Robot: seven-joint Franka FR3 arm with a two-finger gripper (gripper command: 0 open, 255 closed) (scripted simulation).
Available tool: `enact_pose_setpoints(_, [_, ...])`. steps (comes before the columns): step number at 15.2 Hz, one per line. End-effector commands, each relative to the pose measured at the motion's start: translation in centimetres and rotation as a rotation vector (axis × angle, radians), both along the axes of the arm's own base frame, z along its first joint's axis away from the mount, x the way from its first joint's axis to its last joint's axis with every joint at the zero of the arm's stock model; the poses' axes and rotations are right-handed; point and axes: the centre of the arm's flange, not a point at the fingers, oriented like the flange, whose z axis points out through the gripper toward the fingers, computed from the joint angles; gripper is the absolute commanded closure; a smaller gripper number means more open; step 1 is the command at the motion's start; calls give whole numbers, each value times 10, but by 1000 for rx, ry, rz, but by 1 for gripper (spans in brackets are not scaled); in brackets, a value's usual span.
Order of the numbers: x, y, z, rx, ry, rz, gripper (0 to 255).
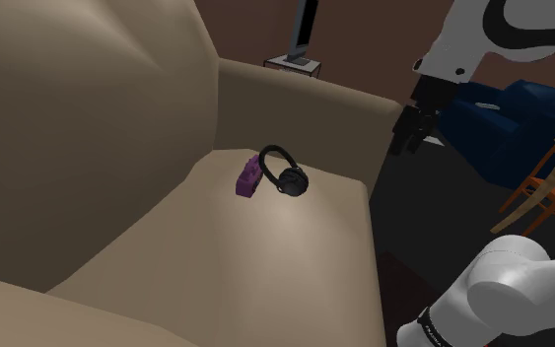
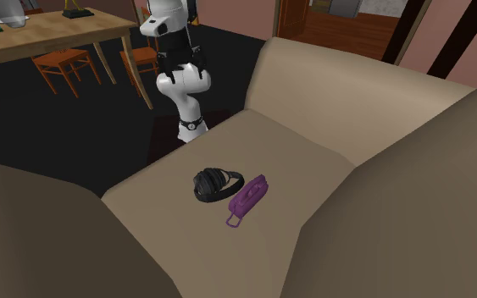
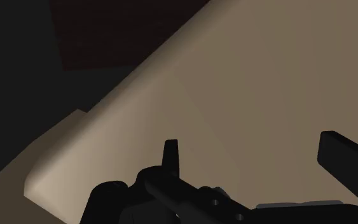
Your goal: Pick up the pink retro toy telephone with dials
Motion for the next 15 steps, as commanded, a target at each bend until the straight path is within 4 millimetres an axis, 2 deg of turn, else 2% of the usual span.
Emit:
enact_pose_setpoints(1, [0,0,0,0,0,0,0])
enact_pose_setpoints(8, [43,71,-40,-41,-38,-211,0])
enact_pose_setpoints(15, [101,129,-81,-83,-76,-421,0])
